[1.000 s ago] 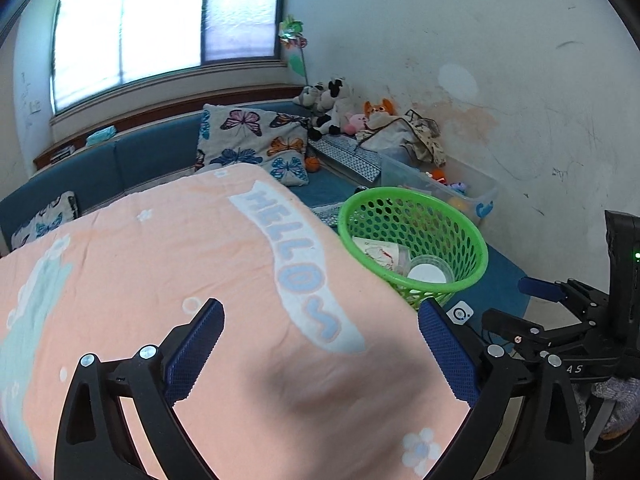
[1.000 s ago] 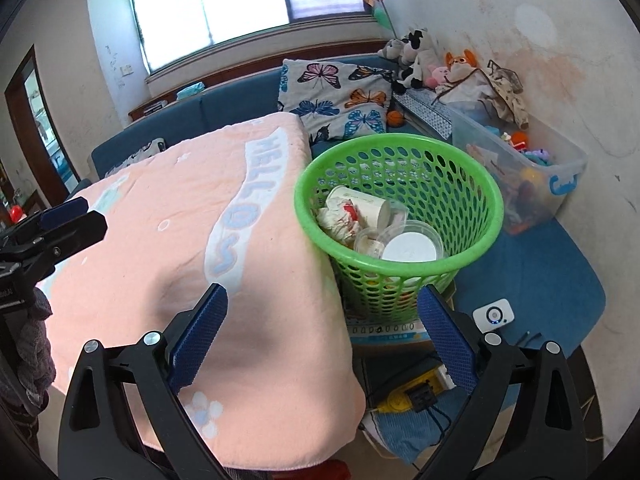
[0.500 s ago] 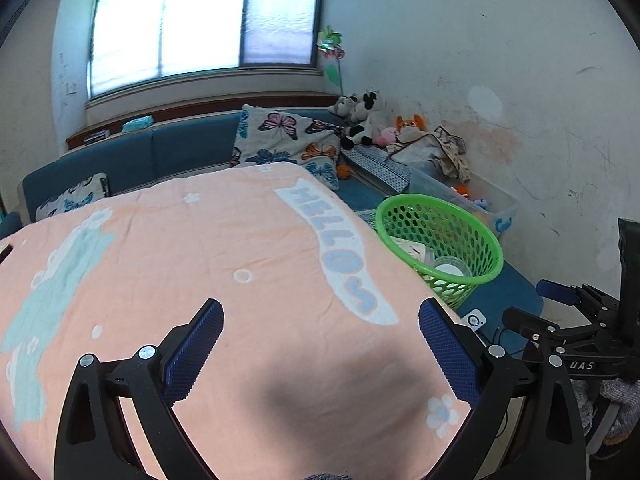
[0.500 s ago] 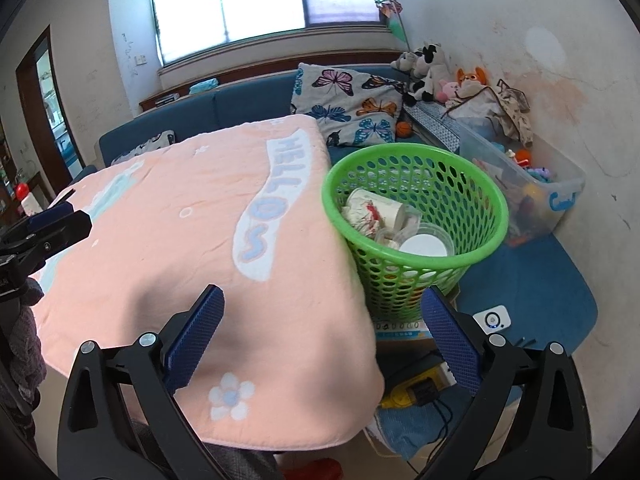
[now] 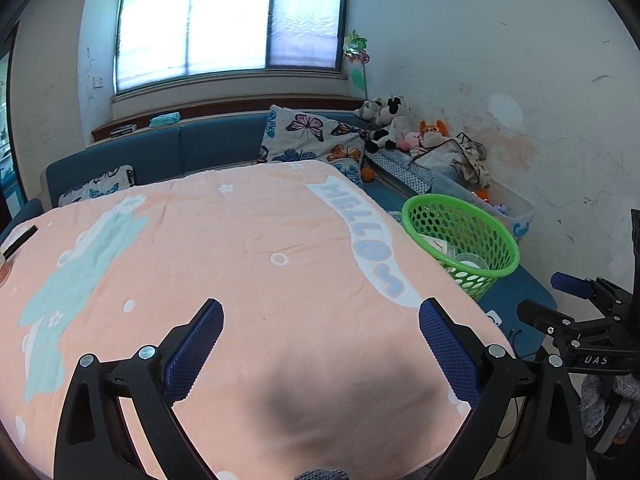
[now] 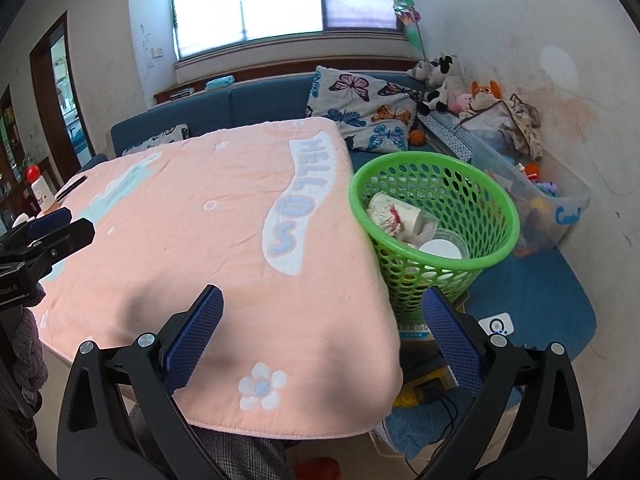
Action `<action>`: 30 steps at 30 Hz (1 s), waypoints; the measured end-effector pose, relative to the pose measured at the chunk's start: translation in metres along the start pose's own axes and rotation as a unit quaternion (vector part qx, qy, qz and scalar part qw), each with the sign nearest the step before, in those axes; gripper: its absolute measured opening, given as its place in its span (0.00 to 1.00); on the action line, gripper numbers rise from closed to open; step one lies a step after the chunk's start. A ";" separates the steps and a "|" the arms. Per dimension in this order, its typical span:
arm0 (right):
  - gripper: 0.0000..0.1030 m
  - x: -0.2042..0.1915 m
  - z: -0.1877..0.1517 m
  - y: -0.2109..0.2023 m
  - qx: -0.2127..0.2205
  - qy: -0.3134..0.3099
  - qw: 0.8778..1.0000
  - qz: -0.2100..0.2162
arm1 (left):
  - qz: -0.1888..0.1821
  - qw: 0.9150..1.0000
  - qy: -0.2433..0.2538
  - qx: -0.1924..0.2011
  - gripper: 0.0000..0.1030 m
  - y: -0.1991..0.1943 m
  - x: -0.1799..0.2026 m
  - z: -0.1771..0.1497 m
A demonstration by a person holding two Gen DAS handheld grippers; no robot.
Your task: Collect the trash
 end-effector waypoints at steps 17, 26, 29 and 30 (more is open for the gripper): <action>0.96 -0.011 0.000 -0.007 0.008 -0.008 1.000 0.007 | 0.025 1.000 -0.015 0.007 0.92 -0.016 -0.017 -0.009; 0.96 -0.011 -0.002 -0.010 0.010 -0.005 1.000 0.009 | 0.033 0.999 -0.012 0.006 0.92 -0.018 -0.014 -0.013; 0.96 -0.014 -0.002 -0.011 0.011 -0.007 1.000 0.013 | 0.038 0.999 -0.015 0.006 0.92 -0.019 -0.015 -0.015; 0.96 -0.014 -0.001 -0.011 0.011 -0.008 1.000 0.014 | 0.040 0.999 -0.016 0.005 0.92 -0.019 -0.015 -0.015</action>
Point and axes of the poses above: each gripper's, at about its wrist camera, not at the fingertips, and y roughly the way its jaws point, x to its right, z to its top, the point moved 9 cm from there along y, roughly the way its jaws point, and after that the axes turned 4 degrees about -y, right-handed, at the moved point
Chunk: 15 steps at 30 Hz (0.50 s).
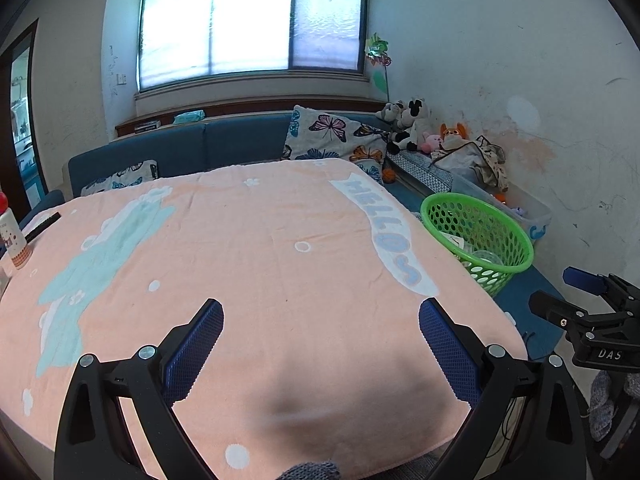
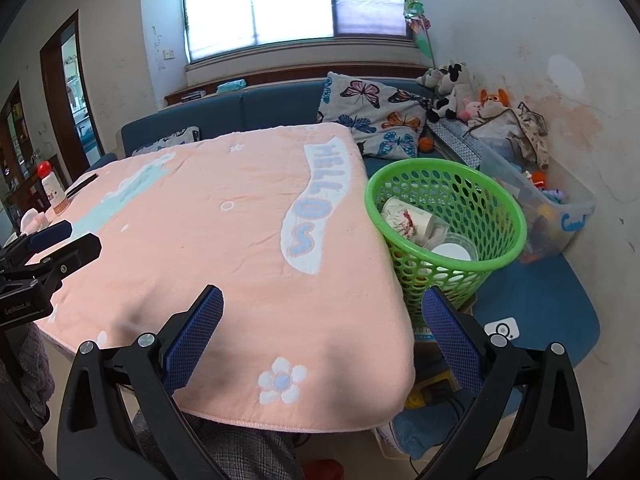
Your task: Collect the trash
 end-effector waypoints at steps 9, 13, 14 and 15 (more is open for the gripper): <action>0.96 -0.007 0.000 0.001 0.000 -0.005 1.000 0.009 | 0.008 1.000 -0.007 -0.003 0.92 0.000 -0.007 -0.003; 0.96 -0.010 -0.001 0.003 -0.001 -0.009 1.000 0.011 | 0.011 1.000 -0.012 -0.002 0.92 -0.001 -0.009 -0.003; 0.96 -0.010 -0.001 0.003 -0.001 -0.009 1.000 0.010 | 0.011 1.000 -0.013 -0.003 0.92 -0.001 -0.009 -0.003; 0.96 -0.010 -0.001 0.003 -0.001 -0.008 1.000 0.011 | 0.012 1.000 -0.013 -0.002 0.92 -0.001 -0.010 -0.003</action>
Point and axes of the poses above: each gripper's, at about its wrist camera, not at the fingertips, and y roughly the way its jaws point, x to its right, z to its top, the point moved 9 cm from there along y, roughly the way its jaws point, and after that the axes turned 4 degrees about -y, right-handed, at the moved point
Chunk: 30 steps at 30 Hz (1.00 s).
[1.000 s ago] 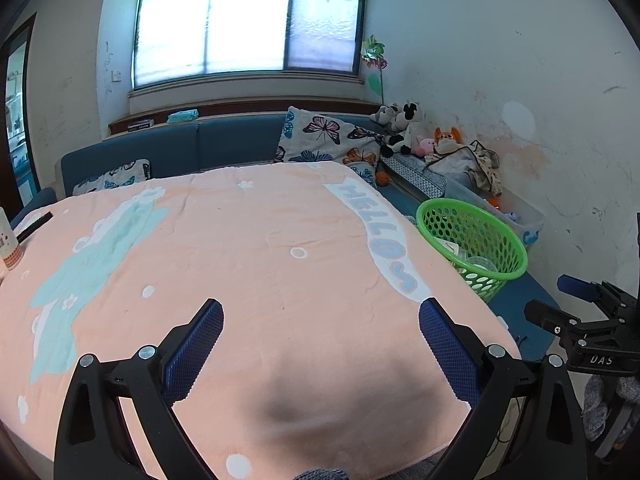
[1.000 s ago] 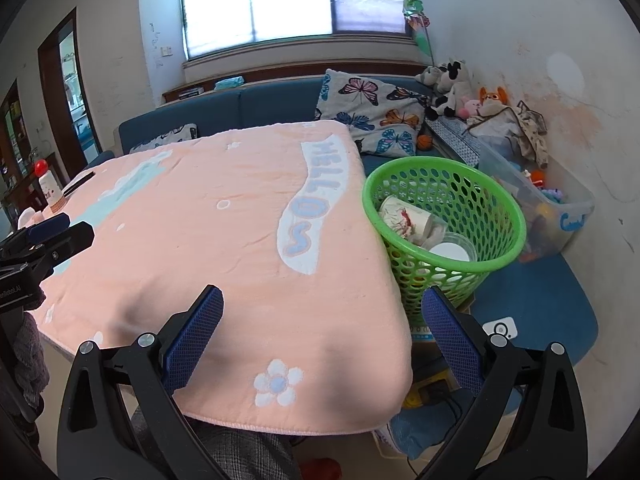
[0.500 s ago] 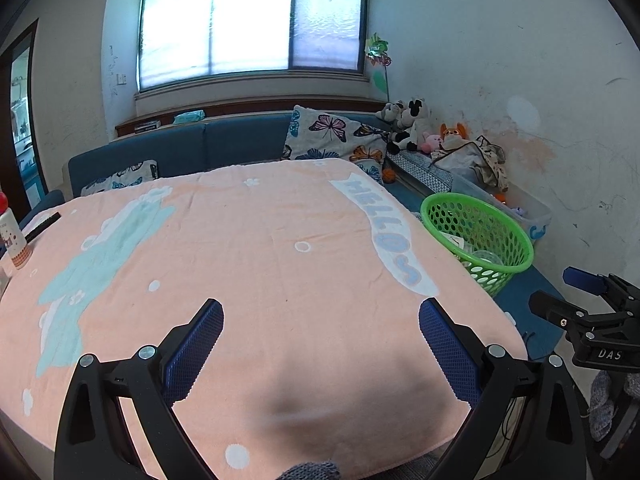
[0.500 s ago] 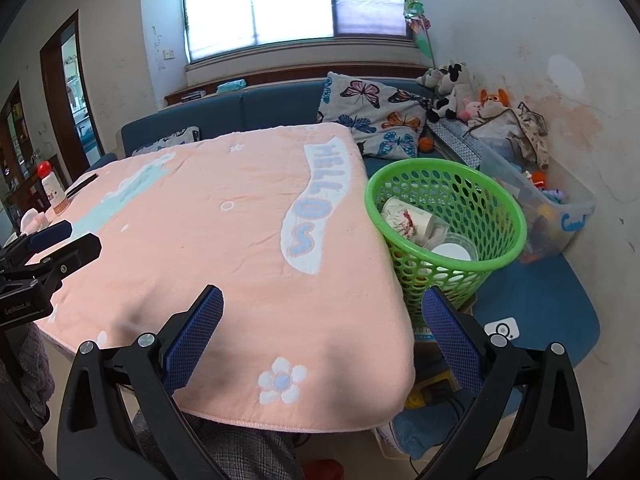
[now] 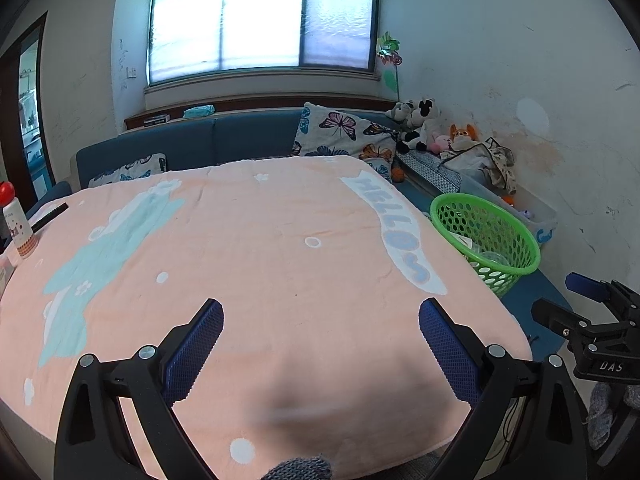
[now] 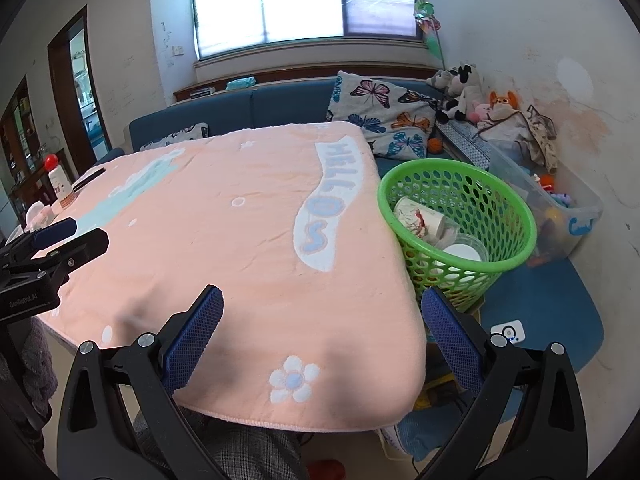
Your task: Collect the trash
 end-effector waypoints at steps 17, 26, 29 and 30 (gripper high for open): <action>0.96 -0.001 -0.002 0.003 -0.002 0.002 1.000 0.005 | 0.002 1.000 -0.002 0.000 0.92 -0.001 -0.003 -0.002; 0.96 -0.001 -0.002 0.003 -0.002 0.002 1.000 0.006 | 0.001 1.000 -0.002 -0.001 0.92 -0.001 -0.004 -0.003; 0.96 -0.001 -0.002 0.003 -0.002 0.001 1.000 0.006 | 0.001 1.000 -0.002 -0.001 0.92 -0.001 -0.004 -0.003; 0.96 -0.002 -0.002 0.003 -0.002 0.001 1.000 0.007 | 0.001 1.000 -0.002 -0.001 0.92 -0.001 -0.004 -0.003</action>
Point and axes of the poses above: each gripper's, at about its wrist camera, not at the fingertips, and y roughly the way its jaws point, x to its right, z to its top, the point moved 9 cm from there along y, roughly the way its jaws point, and after that the axes turned 4 degrees about -y, right-handed, at the moved point
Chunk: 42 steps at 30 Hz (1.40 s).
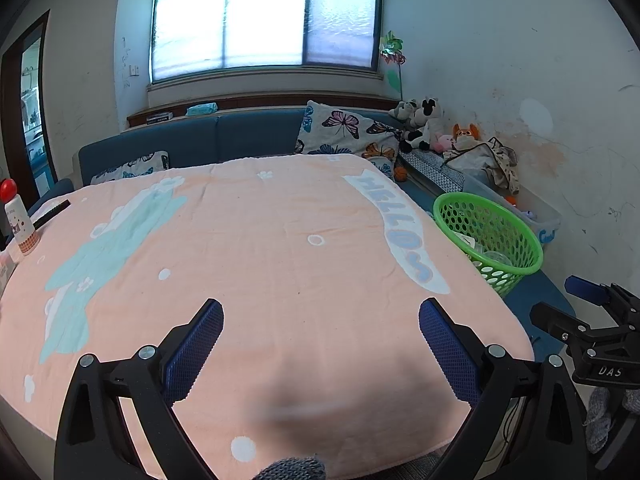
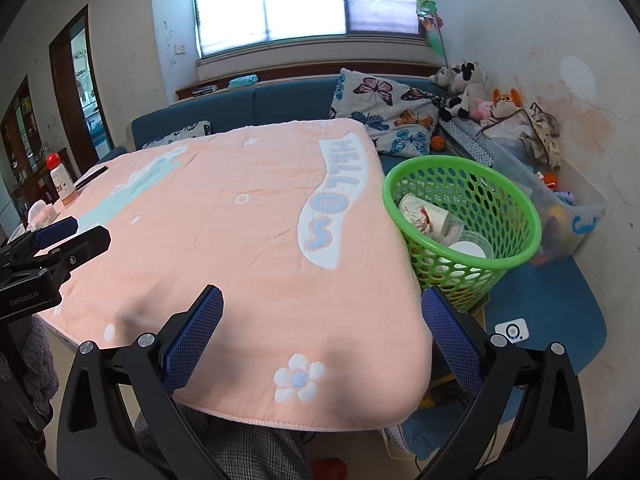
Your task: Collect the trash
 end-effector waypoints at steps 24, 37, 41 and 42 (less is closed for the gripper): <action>0.96 -0.005 -0.001 0.004 -0.004 -0.006 1.000 0.008 | -0.001 1.000 -0.001 -0.002 0.92 0.000 -0.002 -0.001; 0.96 -0.008 -0.003 0.006 -0.006 -0.008 1.000 0.012 | 0.003 1.000 -0.001 0.002 0.92 0.001 -0.003 -0.005; 0.96 -0.009 -0.003 0.006 -0.005 -0.008 1.000 0.013 | 0.007 1.000 -0.003 0.004 0.92 0.000 -0.004 -0.005; 0.96 -0.009 -0.003 0.006 -0.005 -0.008 1.000 0.013 | 0.009 1.000 -0.003 0.004 0.92 0.001 -0.004 -0.004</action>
Point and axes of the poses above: each gripper's, at about its wrist camera, not at the fingertips, and y roughly the way its jaws point, x to its right, z to its top, the point moved 9 cm from there along y, roughly the way its jaws point, and after that the axes turned 4 degrees about -y, right-handed, at the moved point
